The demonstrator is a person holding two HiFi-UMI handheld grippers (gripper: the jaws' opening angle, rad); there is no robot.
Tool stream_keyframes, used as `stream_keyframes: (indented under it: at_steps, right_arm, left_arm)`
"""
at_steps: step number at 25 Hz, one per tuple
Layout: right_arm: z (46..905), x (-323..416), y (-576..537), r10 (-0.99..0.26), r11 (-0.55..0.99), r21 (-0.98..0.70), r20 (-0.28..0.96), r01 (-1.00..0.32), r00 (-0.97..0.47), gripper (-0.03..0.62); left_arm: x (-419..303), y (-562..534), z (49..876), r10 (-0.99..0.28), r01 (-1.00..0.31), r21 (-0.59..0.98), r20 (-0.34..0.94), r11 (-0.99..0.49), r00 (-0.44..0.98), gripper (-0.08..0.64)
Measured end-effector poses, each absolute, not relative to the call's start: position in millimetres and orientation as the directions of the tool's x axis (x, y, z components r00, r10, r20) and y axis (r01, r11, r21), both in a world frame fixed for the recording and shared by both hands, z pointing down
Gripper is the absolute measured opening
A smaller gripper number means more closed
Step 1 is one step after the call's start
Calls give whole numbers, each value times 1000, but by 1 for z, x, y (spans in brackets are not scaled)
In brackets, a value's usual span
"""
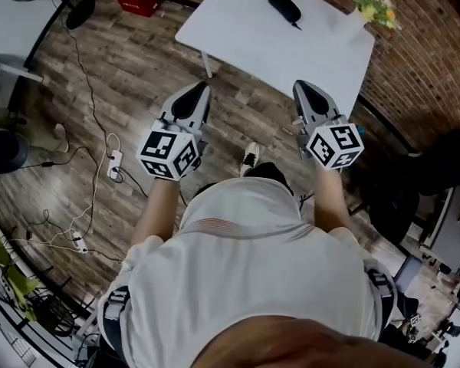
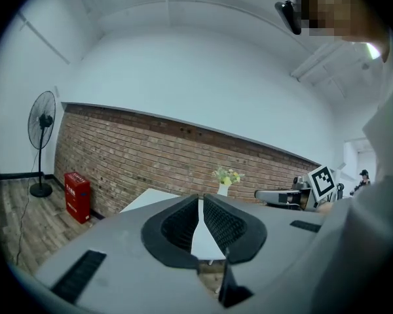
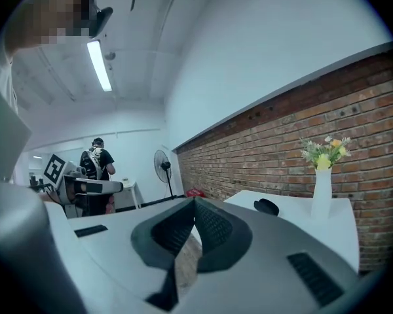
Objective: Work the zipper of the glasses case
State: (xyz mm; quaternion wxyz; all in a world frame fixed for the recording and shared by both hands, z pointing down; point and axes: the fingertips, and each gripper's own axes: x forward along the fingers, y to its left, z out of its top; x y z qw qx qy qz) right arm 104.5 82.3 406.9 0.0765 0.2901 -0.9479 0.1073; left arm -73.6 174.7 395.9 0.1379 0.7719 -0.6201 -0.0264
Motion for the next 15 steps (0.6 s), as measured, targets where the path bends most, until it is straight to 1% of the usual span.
stream_keyframes:
  at_steps: [8,15]
  right_arm:
    - [413,123,-39,-543,794,-193,205,-577,-815,51]
    - [428,134,-106,-557,768,-224,228,-600,-799,51]
  left_arm:
    - [-61,62,395,-962,-954,236,154,-184,224,33]
    - [-51,-12,403,-949,-946,247,181,-210,258,33]
